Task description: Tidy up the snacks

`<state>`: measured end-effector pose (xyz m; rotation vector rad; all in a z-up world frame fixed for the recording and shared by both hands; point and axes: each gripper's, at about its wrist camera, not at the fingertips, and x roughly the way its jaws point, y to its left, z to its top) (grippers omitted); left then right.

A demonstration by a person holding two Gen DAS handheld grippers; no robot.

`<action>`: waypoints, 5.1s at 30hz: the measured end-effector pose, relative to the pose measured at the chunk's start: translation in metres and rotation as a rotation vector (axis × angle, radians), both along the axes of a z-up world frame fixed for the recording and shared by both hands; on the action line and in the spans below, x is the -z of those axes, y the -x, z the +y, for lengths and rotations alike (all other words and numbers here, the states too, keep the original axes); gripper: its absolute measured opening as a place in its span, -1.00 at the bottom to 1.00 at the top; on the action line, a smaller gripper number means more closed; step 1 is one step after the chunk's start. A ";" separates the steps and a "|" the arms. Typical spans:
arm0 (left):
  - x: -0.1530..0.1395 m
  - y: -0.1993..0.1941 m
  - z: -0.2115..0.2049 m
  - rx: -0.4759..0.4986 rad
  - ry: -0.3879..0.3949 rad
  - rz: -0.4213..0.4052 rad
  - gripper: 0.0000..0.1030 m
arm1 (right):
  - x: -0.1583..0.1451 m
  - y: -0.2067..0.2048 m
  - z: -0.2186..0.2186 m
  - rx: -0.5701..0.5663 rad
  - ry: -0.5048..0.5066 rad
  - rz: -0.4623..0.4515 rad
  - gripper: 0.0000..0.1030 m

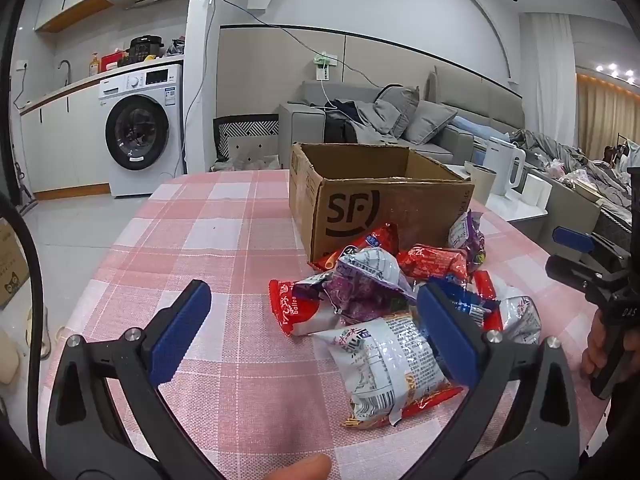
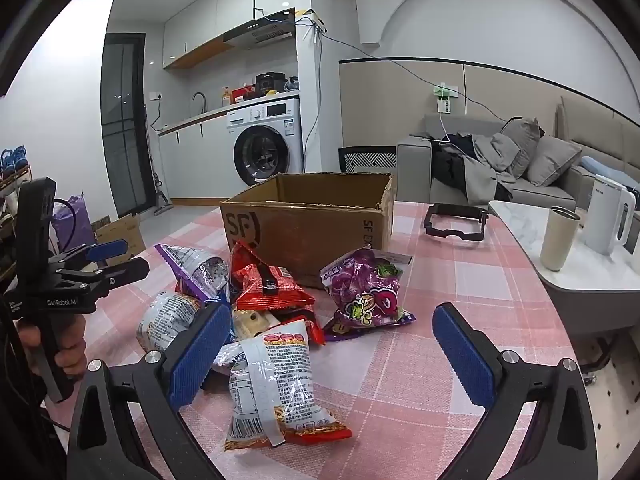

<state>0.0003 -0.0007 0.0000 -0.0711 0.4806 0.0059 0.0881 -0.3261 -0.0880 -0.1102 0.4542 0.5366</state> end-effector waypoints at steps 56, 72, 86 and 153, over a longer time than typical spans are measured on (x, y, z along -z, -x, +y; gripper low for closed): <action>0.008 -0.006 0.004 0.001 0.010 0.016 1.00 | 0.001 -0.004 -0.003 0.011 -0.009 0.023 1.00; 0.008 -0.006 0.001 0.006 0.003 0.022 1.00 | 0.001 -0.006 -0.005 -0.007 -0.028 0.043 1.00; 0.017 -0.013 -0.031 0.148 -0.045 0.147 1.00 | 0.014 -0.013 0.010 -0.077 0.049 0.171 0.98; -0.040 0.012 -0.006 0.223 0.158 0.135 -0.15 | -0.015 -0.013 0.009 -0.051 -0.084 0.230 -0.05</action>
